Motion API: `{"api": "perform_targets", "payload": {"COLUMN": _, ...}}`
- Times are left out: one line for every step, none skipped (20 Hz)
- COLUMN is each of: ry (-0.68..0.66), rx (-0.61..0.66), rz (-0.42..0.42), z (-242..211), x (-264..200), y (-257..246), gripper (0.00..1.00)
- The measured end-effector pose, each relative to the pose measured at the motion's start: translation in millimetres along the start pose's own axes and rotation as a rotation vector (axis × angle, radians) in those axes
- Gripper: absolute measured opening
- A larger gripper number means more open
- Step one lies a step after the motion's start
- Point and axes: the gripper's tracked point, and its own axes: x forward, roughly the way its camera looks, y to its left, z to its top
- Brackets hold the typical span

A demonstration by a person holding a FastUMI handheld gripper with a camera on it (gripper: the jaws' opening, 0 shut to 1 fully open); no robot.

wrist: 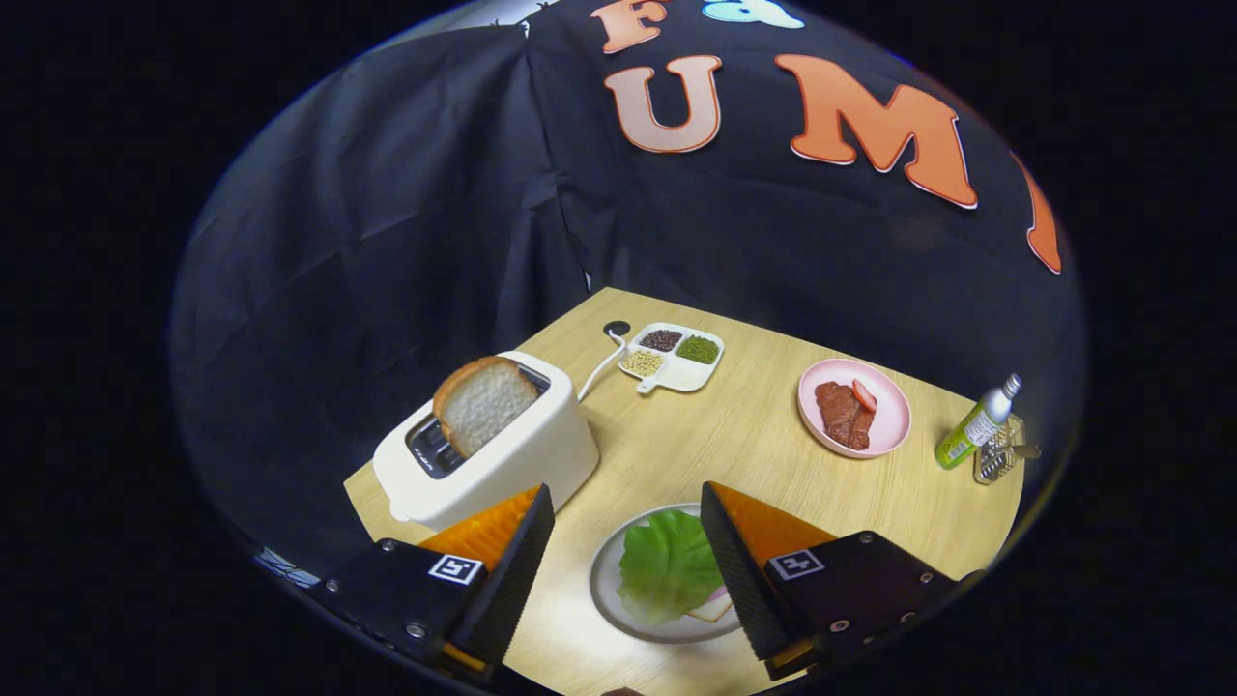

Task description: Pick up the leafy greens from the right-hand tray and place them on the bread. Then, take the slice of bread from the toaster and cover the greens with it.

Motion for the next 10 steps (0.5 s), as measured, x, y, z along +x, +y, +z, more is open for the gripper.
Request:
{"api": "perform_targets", "payload": {"ry": 0.017, "rx": 0.015, "rz": 0.026, "z": 2.5, "x": 0.6, "y": 11.5, "gripper": 0.93}}
{"api": "perform_targets", "payload": {"ry": 0.028, "rx": 0.030, "rz": 0.053, "z": 7.2, "x": 3.0, "y": 23.5, "gripper": 0.95}}
{"api": "perform_targets", "payload": {"ry": 0.037, "rx": 0.037, "rz": 0.067, "z": 12.1, "x": 5.4, "y": 31.9, "gripper": 0.95}}
{"api": "perform_targets", "payload": {"ry": 0.037, "rx": 0.039, "rz": 0.073, "z": 19.3, "x": 7.6, "y": 36.8, "gripper": 0.95}}
{"api": "perform_targets", "payload": {"ry": 0.037, "rx": 0.039, "rz": 0.074, "z": 26.7, "x": 11.0, "y": 41.9, "gripper": 0.95}}
{"api": "perform_targets", "payload": {"ry": 0.040, "rx": 0.041, "rz": 0.081, "z": 31.7, "x": 13.3, "y": 48.6, "gripper": 0.95}}
{"api": "perform_targets", "payload": {"ry": 0.047, "rx": 0.047, "rz": 0.093, "z": 37.7, "x": 16.3, "y": 56.7, "gripper": 0.95}}
{"api": "perform_targets", "payload": {"ry": 0.055, "rx": 0.057, "rz": 0.106, "z": 42.1, "x": 18.7, "y": 67.6, "gripper": 0.96}}
{"api": "perform_targets", "payload": {"ry": 0.067, "rx": 0.063, "rz": 0.120, "z": 46.7, "x": 21.6, "y": 75.1, "gripper": 0.96}}
{"api": "perform_targets", "payload": {"ry": 0.074, "rx": 0.071, "rz": 0.131, "z": 52.3, "x": 25.7, "y": 84.1, "gripper": 0.96}}
